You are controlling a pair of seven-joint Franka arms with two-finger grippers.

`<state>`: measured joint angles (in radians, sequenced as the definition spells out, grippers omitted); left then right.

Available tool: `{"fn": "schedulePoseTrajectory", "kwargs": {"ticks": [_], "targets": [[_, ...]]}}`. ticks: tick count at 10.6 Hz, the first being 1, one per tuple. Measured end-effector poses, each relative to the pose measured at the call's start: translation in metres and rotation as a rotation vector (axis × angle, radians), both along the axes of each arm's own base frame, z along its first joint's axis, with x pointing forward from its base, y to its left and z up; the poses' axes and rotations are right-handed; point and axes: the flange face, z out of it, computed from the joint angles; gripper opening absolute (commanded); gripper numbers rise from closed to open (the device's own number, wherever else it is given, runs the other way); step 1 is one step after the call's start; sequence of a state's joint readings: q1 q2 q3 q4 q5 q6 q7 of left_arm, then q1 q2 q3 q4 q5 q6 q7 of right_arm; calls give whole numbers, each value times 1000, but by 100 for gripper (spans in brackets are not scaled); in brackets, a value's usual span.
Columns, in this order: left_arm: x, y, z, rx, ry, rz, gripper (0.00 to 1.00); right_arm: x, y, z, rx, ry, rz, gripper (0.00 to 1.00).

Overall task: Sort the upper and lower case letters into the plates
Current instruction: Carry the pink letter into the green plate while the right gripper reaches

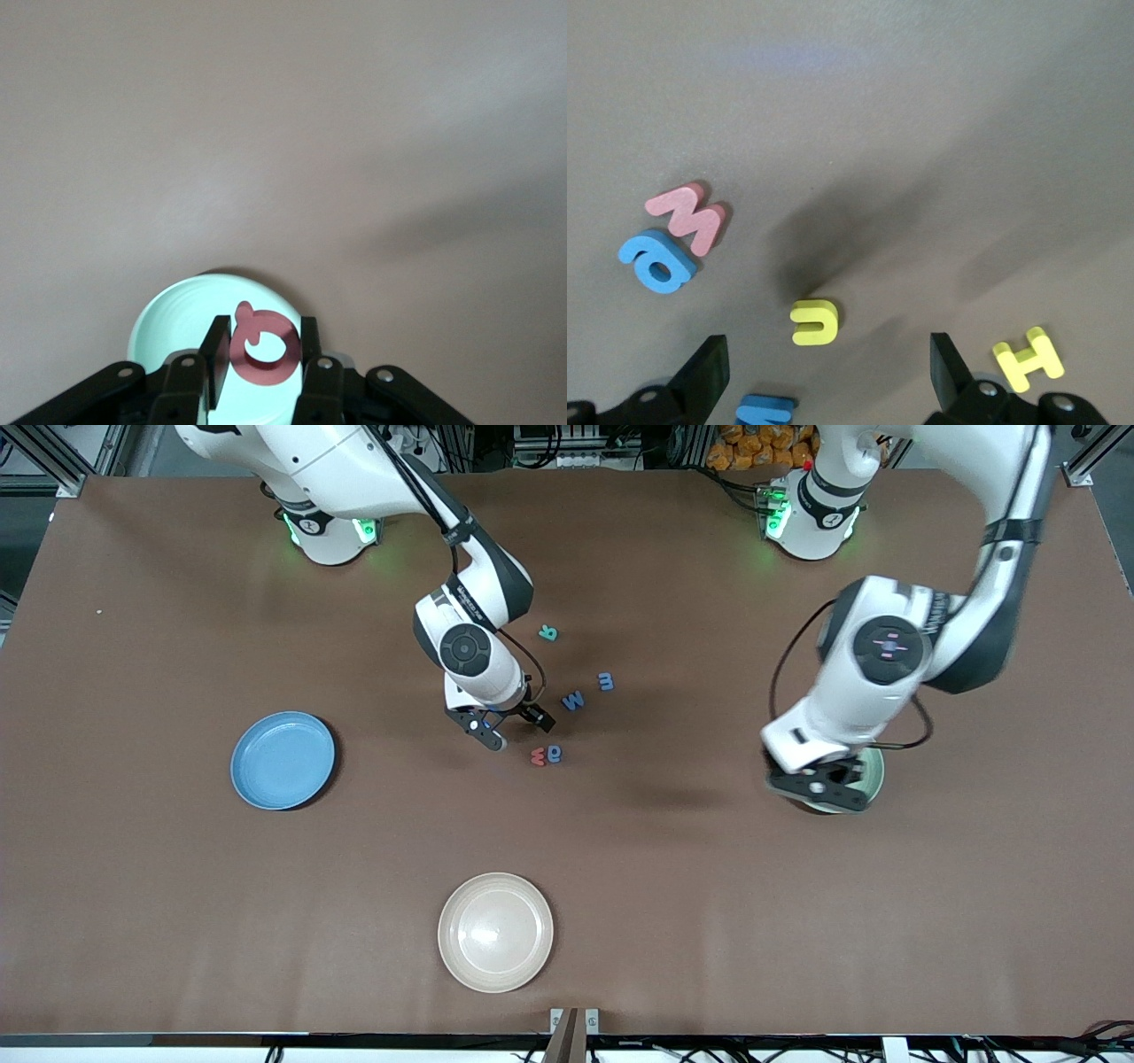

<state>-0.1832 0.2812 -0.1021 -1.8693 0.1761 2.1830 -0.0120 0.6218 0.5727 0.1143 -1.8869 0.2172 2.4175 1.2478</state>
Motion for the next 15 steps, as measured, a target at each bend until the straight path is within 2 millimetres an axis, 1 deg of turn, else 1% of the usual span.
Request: {"fn": "schedulePoseTrajectory", "kwargs": {"ticks": [1,2,3,4,5,6,7,8,9,10,11,12,13,14,15], "targets": [[-2,23,-11,9,30,0,0,1,3,-2,2,-1,-5,100],[-6,43,-26,17,64,11,0,2,4,-5,0,2,-7,100],[-12,55,-41,22,94,25,0,2,4,-10,-1,2,-8,100],[-18,61,-55,26,123,31,0,1,5,-15,2,-3,-9,100],[-24,64,-74,30,155,34,0,1,6,-19,4,-8,-12,100],[-28,69,-94,30,178,40,11,2,7,-22,7,-13,-20,100],[-30,78,-116,26,196,52,28,3,9,-23,9,-16,-27,100],[-31,86,-135,21,211,64,50,3,10,-23,9,-17,-37,100],[-31,94,-148,18,215,76,100,3,11,-23,10,-19,-47,100],[-30,99,-155,16,216,85,100,2,12,-23,10,-20,-54,98],[-28,100,-153,15,208,87,100,1,12,-24,9,-19,-56,98],[-25,99,-148,12,194,86,100,0,13,-26,8,-18,-56,98],[-21,97,-138,9,173,83,100,-1,14,-27,7,-17,-55,98],[-16,92,-121,6,142,76,100,-2,15,-28,6,-16,-54,92],[-14,83,-100,2,105,60,100,-2,15,-28,6,-15,-54,80]]}}
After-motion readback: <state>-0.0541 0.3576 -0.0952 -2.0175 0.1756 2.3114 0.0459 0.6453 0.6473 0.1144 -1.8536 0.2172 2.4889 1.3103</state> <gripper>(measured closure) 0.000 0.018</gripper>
